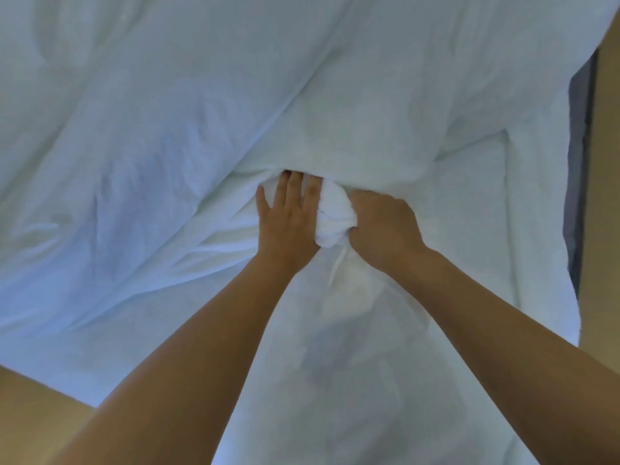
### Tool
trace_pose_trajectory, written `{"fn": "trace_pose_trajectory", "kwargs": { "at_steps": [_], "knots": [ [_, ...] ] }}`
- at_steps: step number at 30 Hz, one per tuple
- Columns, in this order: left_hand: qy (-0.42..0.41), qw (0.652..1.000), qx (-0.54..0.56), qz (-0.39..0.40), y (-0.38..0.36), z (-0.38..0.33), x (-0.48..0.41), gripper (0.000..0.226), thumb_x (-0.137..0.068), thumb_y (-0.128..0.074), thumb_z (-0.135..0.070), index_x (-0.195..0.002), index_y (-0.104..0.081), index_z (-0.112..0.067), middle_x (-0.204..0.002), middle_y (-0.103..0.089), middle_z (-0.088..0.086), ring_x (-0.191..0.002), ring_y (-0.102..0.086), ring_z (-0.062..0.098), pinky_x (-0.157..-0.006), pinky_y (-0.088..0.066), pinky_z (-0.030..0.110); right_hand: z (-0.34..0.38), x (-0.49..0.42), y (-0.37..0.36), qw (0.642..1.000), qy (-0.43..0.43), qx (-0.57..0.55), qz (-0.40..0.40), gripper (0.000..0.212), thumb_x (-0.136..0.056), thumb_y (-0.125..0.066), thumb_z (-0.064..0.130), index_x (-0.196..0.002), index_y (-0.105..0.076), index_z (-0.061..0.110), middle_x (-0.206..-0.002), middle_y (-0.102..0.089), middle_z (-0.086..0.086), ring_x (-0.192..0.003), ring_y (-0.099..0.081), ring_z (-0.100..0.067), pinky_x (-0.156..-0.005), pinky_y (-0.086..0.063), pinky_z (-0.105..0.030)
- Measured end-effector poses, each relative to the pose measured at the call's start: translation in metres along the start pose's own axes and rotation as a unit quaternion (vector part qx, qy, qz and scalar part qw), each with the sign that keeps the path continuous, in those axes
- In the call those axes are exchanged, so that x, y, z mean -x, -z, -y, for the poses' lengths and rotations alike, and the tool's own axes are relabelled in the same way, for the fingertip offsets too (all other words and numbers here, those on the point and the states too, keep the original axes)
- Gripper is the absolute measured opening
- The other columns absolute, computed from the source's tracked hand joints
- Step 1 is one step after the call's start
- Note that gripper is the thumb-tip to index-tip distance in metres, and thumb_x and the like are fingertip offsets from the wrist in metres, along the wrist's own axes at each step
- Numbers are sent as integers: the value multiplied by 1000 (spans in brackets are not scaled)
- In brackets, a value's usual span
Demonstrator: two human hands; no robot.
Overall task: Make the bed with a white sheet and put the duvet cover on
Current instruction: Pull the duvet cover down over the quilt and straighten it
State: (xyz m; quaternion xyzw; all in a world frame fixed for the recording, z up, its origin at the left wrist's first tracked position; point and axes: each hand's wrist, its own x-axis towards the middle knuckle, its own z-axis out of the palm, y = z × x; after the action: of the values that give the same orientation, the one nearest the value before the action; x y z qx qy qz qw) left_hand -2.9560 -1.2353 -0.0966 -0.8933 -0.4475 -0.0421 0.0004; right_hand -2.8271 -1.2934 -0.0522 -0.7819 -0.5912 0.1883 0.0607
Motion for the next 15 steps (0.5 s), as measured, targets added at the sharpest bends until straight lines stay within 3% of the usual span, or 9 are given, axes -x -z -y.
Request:
{"fn": "trace_pose_trajectory", "kwargs": {
  "at_steps": [2,4,6,8,11,13,15],
  "knots": [
    [-38,992,99,-66,22,-1,-5,54,-58,-78,-13,-109,-64,-2,-104,-66,19,-95,-65,36,-83,-47,53,2,20,24,998,14,-61,21,10,-86,-46,10,-78,-46,16,-72,-46,7,-70,-43,-17,-57,-24,-24],
    [-104,978,177,-35,50,-7,4,36,-53,-81,-8,-86,-66,0,-77,-66,16,-65,-65,36,-61,-49,38,5,51,46,997,26,-56,44,16,-85,-48,9,-79,-39,21,-75,-49,4,-70,-42,-17,-59,-26,-24],
    [-144,972,166,86,78,-14,29,28,-62,-78,-16,-84,-64,-3,-75,-65,13,-66,-64,35,-57,-41,30,8,89,61,995,51,-34,78,13,-85,-48,13,-83,-43,24,-88,-61,0,-79,-53,-23,-60,-26,-23],
    [-183,963,139,142,102,-24,68,26,-65,-76,-21,-84,-65,-8,-77,-67,9,-71,-65,32,-59,-37,27,14,135,71,990,68,-29,121,11,-86,-47,17,-80,-44,26,-93,-64,0,-87,-59,-23,-67,-34,-26],
    [-268,943,174,93,140,-31,138,33,-36,-83,-13,-60,-60,-12,-52,-56,2,-43,-57,25,-43,-39,20,28,214,84,977,88,-47,187,21,-81,-49,24,-66,-35,28,-81,-61,5,-74,-53,-14,-61,-30,-22],
    [-301,937,169,58,151,-31,186,33,-33,-78,-17,-58,-57,-16,-50,-51,-3,-40,-49,24,-40,-33,19,34,266,77,970,63,-94,214,20,-70,-45,37,-58,-33,28,-63,-51,10,-58,-45,-8,-55,-31,-17],
    [-300,934,167,98,142,-30,230,32,-36,-78,-21,-59,-56,-16,-53,-51,-2,-42,-48,21,-43,-31,19,43,303,49,965,37,-104,236,17,-71,-45,42,-61,-40,29,-66,-51,13,-60,-46,-6,-53,-31,-13]
  ]
}}
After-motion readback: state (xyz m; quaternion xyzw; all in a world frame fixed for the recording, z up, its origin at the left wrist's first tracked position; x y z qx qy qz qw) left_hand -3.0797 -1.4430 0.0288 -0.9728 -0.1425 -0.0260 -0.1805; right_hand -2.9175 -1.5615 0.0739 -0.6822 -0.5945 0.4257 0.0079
